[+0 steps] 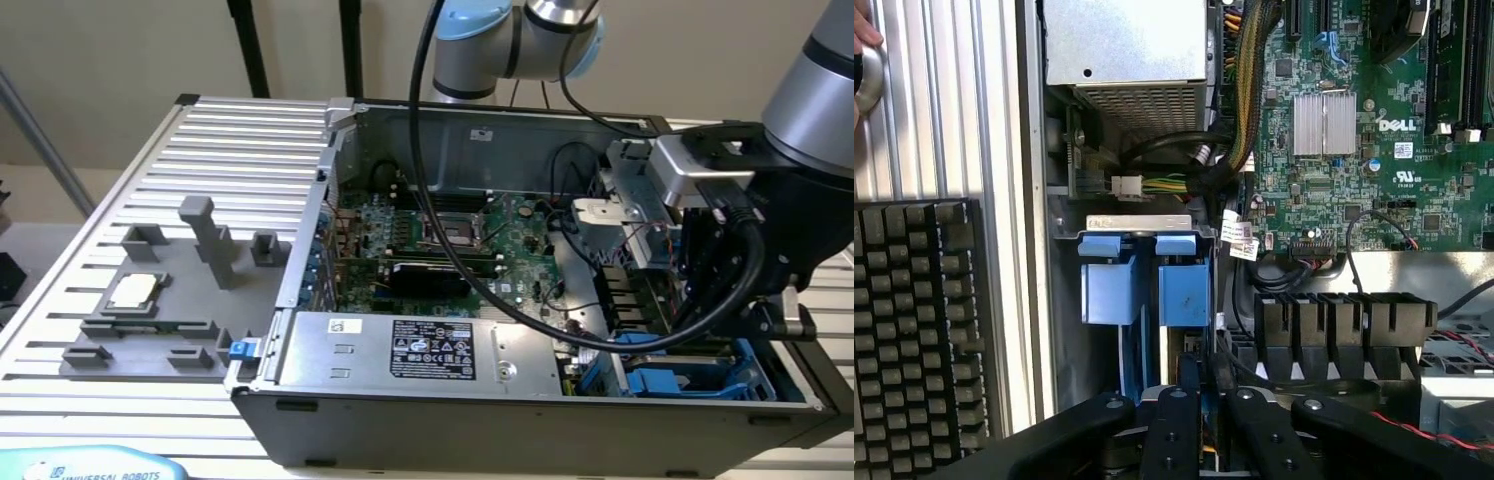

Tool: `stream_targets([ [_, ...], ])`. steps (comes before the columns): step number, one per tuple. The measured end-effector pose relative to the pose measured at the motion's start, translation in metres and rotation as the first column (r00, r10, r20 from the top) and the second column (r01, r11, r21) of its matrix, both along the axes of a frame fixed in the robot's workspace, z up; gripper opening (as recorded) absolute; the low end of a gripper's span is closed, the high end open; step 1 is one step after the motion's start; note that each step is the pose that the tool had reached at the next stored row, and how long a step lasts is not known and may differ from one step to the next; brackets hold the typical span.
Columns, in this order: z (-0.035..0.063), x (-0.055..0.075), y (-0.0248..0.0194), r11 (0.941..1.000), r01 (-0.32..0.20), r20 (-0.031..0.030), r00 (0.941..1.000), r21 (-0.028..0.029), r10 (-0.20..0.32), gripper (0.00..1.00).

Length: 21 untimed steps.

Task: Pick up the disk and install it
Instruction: 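Insert the second disk wire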

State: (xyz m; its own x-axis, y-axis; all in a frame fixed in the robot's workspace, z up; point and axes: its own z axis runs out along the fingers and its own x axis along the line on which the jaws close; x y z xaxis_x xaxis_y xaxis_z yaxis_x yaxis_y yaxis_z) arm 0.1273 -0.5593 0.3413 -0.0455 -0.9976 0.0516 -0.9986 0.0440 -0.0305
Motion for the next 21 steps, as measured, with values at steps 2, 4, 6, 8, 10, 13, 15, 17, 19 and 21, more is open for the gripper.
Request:
stream_targets([
  [2,-0.0001,0.0000,0.0003,1.0000,0.000,0.0000,1.0000,0.0003,0.000,0.16],
  [4,0.0000,0.0000,0.0004,1.0000,0.000,0.0000,1.0000,0.0000,0.000,0.16],
  [6,0.0001,0.0000,0.0004,1.0000,0.000,0.0000,1.0000,-0.0002,0.000,0.16],
  [8,0.0001,0.0000,0.0004,1.0000,0.000,0.0000,1.0000,-0.0001,0.000,0.16],
  [10,0.0001,0.0000,0.0003,1.0000,0.000,0.0000,1.0000,-0.0001,0.000,0.16],
  [13,0.0001,0.0000,-0.0005,1.0000,0.000,0.0000,1.0000,-0.0002,0.000,0.16],
  [15,0.0002,0.0000,-0.0012,1.0000,0.000,-0.0001,1.0000,-0.0003,0.000,0.16],
  [17,0.0001,0.0000,-0.0015,1.0000,0.000,-0.0001,1.0000,-0.0001,0.000,0.16],
  [19,0.0001,0.0000,-0.0015,1.0000,0.000,-0.0001,1.0000,-0.0001,0.000,0.16],
  [21,-0.0001,0.0000,-0.0016,1.0000,0.000,-0.0002,1.0000,-0.0003,0.000,0.16],
])
